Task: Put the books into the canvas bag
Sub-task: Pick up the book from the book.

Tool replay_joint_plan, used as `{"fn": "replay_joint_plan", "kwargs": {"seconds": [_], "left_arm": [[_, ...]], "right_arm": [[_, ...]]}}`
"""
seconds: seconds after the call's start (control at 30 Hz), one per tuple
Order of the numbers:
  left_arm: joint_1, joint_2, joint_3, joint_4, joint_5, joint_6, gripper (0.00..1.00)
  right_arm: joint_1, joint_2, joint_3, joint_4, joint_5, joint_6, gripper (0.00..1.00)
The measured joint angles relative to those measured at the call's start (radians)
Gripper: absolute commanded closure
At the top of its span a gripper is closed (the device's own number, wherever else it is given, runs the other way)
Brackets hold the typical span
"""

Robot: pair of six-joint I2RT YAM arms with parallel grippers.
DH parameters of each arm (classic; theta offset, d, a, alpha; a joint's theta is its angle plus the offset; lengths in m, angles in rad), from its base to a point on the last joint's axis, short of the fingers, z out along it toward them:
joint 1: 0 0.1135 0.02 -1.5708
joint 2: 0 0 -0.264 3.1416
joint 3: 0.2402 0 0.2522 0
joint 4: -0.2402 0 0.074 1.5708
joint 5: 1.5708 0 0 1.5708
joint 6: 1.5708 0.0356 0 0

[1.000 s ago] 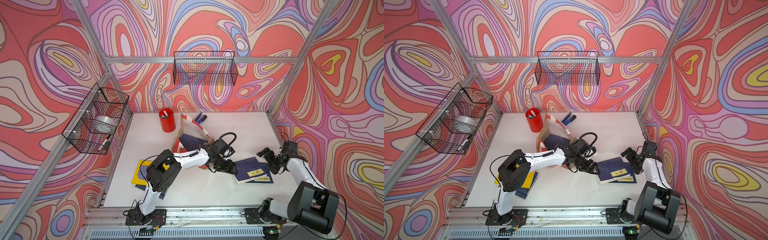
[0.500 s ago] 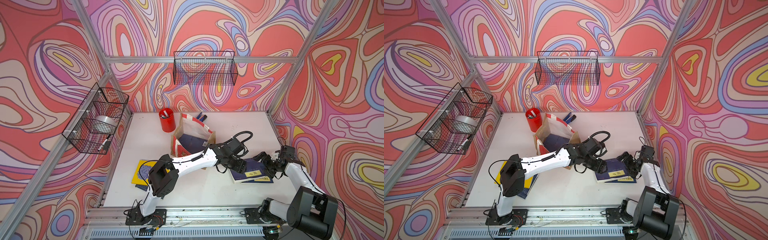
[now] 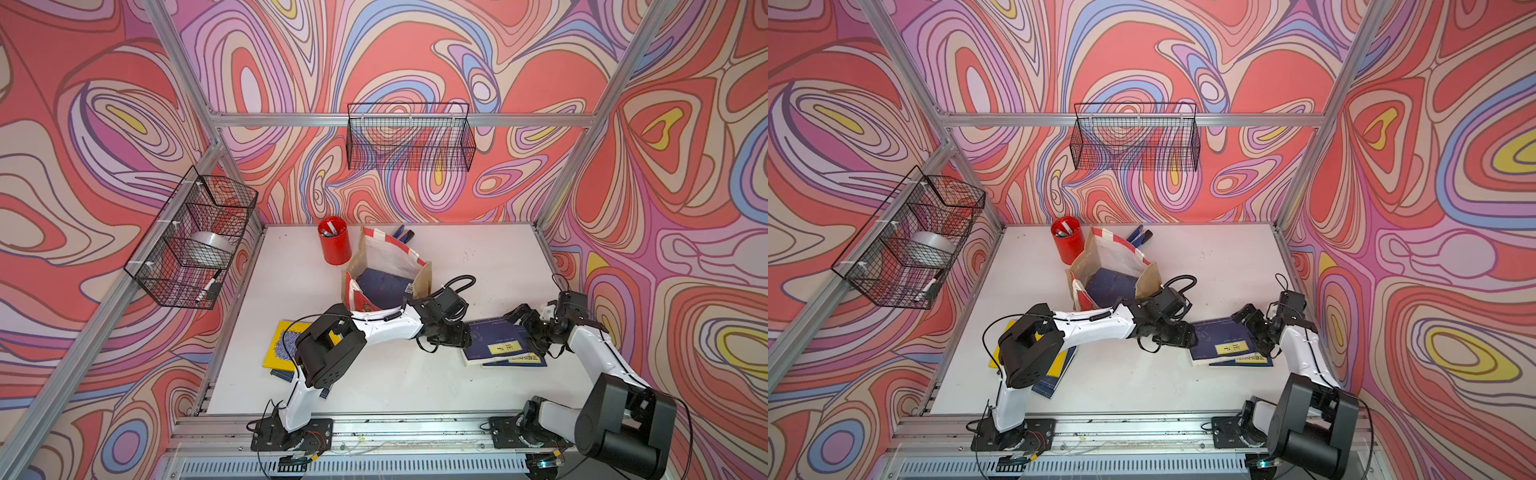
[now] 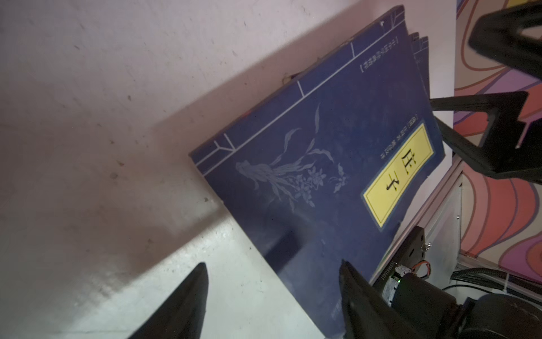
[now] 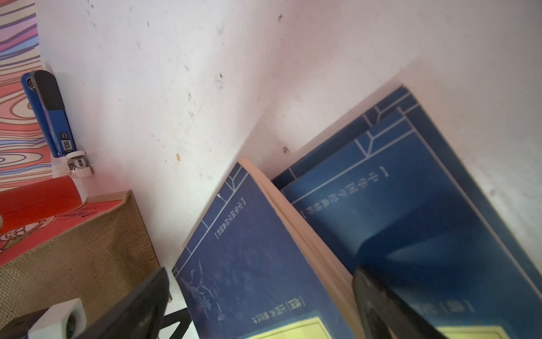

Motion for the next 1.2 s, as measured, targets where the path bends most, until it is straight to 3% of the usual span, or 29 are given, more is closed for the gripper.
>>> {"fn": "replay_joint_plan", "kwargs": {"seconds": [0.27, 0.73, 1.1, 1.2], "left_arm": [[0.009, 0.018, -0.064, 0.223, 0.076, -0.100, 0.28], [0.016, 0.021, -0.052, 0.096, 0.010, -0.099, 0.28], [0.020, 0.047, -0.065, 0.255, 0.078, -0.155, 0.29], [0.024, 0.049, -0.078, 0.282, 0.086, -0.167, 0.38]], "right_arm": [[0.011, 0.000, -0.004, 0.000, 0.015, 0.002, 0.02], [0.018, 0.011, -0.004, 0.000, 0.016, 0.009, 0.02], [0.024, 0.010, -0.006, 0.000, 0.020, 0.009, 0.02], [0.024, 0.010, -0.006, 0.000, 0.021, 0.009, 0.02]]}}
